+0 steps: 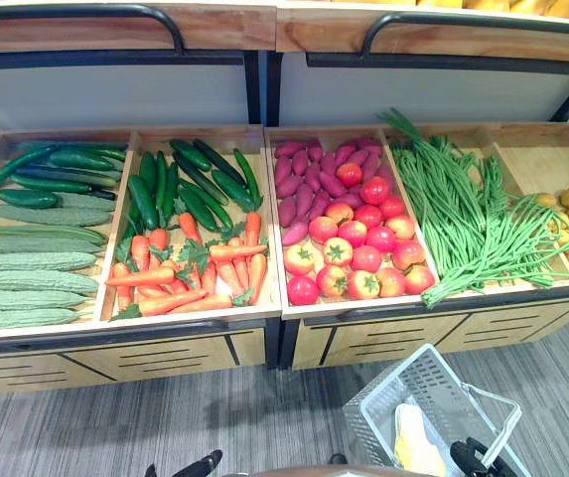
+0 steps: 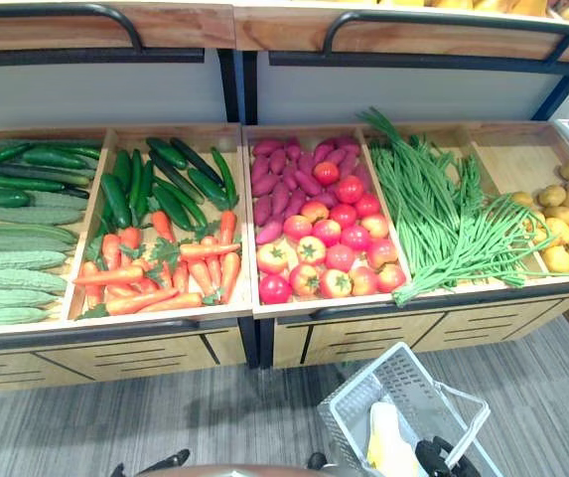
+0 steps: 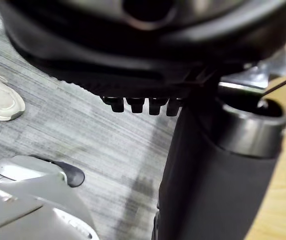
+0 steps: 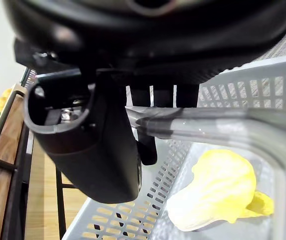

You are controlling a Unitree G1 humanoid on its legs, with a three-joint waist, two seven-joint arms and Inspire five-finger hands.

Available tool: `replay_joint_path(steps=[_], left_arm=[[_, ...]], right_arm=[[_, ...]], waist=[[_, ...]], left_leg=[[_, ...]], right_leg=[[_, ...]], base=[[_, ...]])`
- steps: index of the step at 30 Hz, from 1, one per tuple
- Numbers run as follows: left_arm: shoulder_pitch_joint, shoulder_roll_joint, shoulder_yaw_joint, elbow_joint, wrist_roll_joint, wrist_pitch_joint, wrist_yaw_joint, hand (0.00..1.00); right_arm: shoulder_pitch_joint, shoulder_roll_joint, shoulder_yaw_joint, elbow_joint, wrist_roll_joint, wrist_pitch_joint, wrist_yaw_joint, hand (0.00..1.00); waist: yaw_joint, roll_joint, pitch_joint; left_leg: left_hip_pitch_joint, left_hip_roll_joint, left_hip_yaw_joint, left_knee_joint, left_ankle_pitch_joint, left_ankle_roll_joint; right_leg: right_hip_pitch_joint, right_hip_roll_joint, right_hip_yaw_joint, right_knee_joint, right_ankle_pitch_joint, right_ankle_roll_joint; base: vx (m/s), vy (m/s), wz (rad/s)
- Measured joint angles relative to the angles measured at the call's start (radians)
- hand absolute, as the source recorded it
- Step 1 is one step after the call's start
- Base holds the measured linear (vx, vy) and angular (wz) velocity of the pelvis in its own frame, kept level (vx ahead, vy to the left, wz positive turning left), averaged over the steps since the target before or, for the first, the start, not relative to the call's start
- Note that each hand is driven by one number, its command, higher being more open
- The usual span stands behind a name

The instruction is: Pick vegetable in the basket

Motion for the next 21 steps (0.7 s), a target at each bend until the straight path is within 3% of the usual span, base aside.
replay_joint_path(steps=[5,8,10,14,18,21], left_arm=[[-0.006,0.001,0.092,-0.003,-0.065,-0.005,0.170,1.00],[-0.042,0.011,0.165,-0.029,-0.064,-0.006,0.344,1.00],[-0.051,0.020,0.185,-0.139,-0.026,-0.007,0.477,1.00],[-0.076,0.072,0.187,-0.323,0.116,-0.032,0.658,1.00],[-0.076,0.135,0.184,-0.497,0.274,-0.108,0.761,1.00],[-0.071,0.199,0.147,-0.634,0.384,-0.154,0.782,1.00]], right_arm=[[0.032,0.000,-0.004,0.013,-0.003,0.000,-0.020,0.00],[0.043,0.000,-0.004,0.023,-0.006,0.009,-0.025,0.00],[0.047,0.000,-0.004,0.023,-0.006,0.019,-0.025,0.00],[0.052,-0.001,0.007,0.021,-0.006,0.024,-0.030,0.00],[0.066,-0.002,0.042,0.011,-0.006,0.024,-0.046,0.00],[0.080,-0.010,0.061,-0.003,-0.005,0.024,-0.049,0.00]], waist=[[-0.001,-0.007,-0.028],[0.001,-0.007,-0.037],[0.001,-0.006,-0.037],[0.004,0.000,-0.036],[0.004,0.004,-0.034],[0.005,0.010,-0.031]], left_leg=[[0.028,-0.016,-0.001,-0.062,0.040,0.000],[0.031,-0.018,-0.002,-0.088,0.060,-0.002],[0.031,-0.018,-0.006,-0.104,0.075,-0.004],[0.030,-0.018,-0.007,-0.117,0.087,-0.006],[0.029,-0.020,-0.007,-0.119,0.088,-0.006],[0.029,-0.027,-0.007,-0.128,0.090,-0.003]], right_leg=[[0.018,-0.011,-0.018,-0.022,0.003,-0.008],[0.018,-0.013,-0.028,-0.027,0.006,-0.012],[0.017,-0.013,-0.040,-0.029,0.009,-0.016],[0.017,-0.013,-0.049,-0.029,0.011,-0.019],[0.017,-0.016,-0.052,-0.030,0.011,-0.019],[0.017,-0.021,-0.055,-0.035,0.011,-0.018]], base=[[-0.03,0.001,0.10],[-0.04,-0.002,0.10],[-0.05,-0.018,0.11],[-0.03,-0.013,0.07],[0.00,0.000,0.00],[0.01,0.016,0.02]])
